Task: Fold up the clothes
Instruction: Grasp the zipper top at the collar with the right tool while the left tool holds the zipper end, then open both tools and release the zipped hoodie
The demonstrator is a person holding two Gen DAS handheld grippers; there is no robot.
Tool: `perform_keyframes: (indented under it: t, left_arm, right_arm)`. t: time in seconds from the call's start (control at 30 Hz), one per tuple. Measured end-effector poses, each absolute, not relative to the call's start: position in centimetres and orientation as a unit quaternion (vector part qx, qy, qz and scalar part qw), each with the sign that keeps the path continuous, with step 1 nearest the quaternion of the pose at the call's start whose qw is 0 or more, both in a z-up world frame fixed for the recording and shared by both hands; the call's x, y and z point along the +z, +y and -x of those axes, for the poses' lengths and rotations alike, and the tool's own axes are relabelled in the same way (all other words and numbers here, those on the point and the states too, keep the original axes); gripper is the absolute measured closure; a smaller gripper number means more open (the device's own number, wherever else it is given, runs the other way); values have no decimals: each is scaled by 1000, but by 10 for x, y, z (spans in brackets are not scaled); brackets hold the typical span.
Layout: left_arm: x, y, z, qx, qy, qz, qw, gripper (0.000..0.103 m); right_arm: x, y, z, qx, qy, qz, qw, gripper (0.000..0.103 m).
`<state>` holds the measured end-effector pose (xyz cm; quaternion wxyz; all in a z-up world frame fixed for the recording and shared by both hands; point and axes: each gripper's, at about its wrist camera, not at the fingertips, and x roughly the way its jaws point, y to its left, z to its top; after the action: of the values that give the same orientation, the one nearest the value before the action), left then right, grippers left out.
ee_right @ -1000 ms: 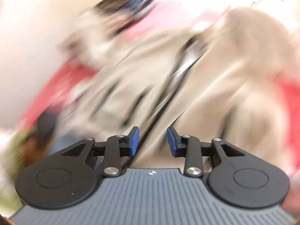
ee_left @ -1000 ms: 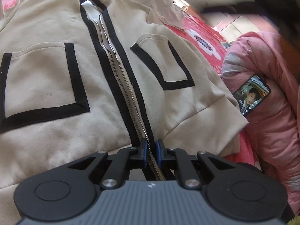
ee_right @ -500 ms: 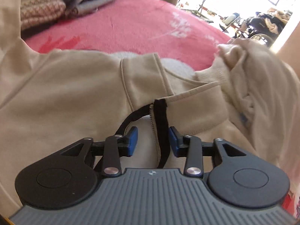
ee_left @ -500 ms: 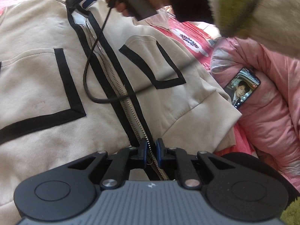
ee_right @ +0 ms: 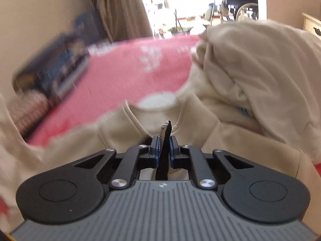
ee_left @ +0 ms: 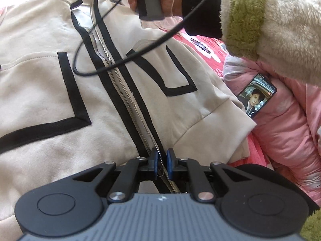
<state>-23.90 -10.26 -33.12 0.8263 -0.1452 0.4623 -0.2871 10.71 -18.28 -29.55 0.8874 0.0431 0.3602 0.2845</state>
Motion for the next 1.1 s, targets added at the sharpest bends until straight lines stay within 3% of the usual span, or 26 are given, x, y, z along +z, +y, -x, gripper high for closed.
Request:
perform_keyframes:
  t: [0.27, 0.73, 0.93, 1.03, 1.1]
  left_arm:
    - [-324, -95, 241, -280, 452, 155, 833, 95]
    - [-327, -89, 238, -283, 459, 155, 828, 94]
    - [-330, -95, 238, -285, 458, 144, 829, 91]
    - [-329, -98, 241, -285, 455, 133, 833, 91]
    - [-326, -98, 243, -284, 453, 123, 836, 90]
  right_arm:
    - [-270, -161, -98, 330, 332, -39, 883, 95]
    - [-325, -114, -114, 337, 370, 17, 866, 95]
    - [-330, -110, -121, 320, 403, 12, 857, 86]
    - [-300, -124, -122, 319, 411, 6, 854, 73]
    - [-267, -150, -118, 315, 400, -5, 861, 72]
